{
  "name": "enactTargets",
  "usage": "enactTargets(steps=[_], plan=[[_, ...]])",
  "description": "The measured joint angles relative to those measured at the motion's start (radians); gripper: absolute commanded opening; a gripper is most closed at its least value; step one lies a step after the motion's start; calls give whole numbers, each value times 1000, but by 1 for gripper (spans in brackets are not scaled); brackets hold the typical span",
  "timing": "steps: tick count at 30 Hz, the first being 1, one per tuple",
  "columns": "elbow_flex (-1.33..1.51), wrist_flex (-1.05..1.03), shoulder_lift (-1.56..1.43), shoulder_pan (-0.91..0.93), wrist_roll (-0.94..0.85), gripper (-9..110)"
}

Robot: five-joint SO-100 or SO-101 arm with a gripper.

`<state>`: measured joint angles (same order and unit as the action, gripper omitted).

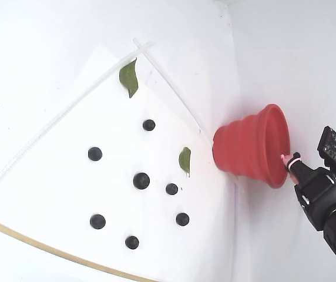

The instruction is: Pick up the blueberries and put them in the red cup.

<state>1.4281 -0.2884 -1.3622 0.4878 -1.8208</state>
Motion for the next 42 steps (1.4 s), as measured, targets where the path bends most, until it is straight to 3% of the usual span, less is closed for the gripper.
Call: enactTargets(steps=[13, 27, 42], plan=[[-81, 0, 71, 18, 0, 19], [-81, 0, 72, 26, 0, 18], [71, 0, -40, 25, 0, 18]])
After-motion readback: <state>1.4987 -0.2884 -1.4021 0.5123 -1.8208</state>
